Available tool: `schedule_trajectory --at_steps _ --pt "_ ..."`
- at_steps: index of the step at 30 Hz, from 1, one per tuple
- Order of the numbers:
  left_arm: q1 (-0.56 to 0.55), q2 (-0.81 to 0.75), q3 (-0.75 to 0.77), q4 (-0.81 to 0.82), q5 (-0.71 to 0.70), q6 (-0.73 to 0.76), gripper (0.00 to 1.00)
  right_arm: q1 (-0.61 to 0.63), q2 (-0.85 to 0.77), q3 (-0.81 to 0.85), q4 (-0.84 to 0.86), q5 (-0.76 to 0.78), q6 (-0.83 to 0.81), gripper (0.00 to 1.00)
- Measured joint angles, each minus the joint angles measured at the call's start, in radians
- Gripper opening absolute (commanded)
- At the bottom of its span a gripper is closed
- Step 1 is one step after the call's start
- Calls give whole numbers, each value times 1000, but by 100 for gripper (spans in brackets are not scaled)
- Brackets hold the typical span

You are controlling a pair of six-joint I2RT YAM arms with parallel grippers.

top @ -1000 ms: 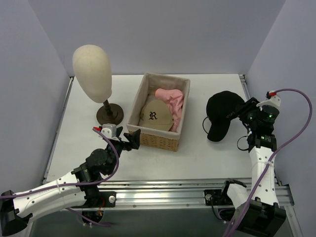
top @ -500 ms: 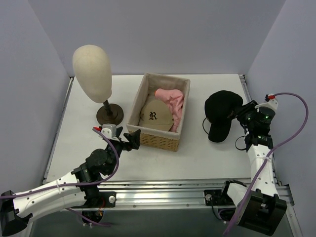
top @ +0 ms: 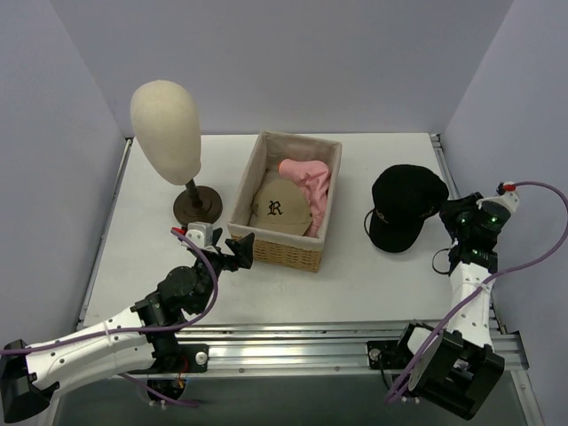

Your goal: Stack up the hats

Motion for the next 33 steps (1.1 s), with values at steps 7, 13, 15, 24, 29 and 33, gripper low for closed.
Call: schedule_trajectory --at_steps 7,13,15,24,29,33 --pt "0 4 0 0 0 0 96 -62 107 -37 56 -60 4 0" --pt "0 6 0 0 0 1 96 -75 172 -63 110 -107 19 0" --pt "0 6 0 0 0 0 96 -76 176 -63 126 -113 26 0" --pt "0 6 0 0 0 1 96 -76 162 -48 104 -114 29 29" --pt "0 6 0 0 0 1 96 -76 73 2 -12 -63 9 37" --pt "0 5 0 0 0 1 96 -76 14 59 -98 -16 -6 38"
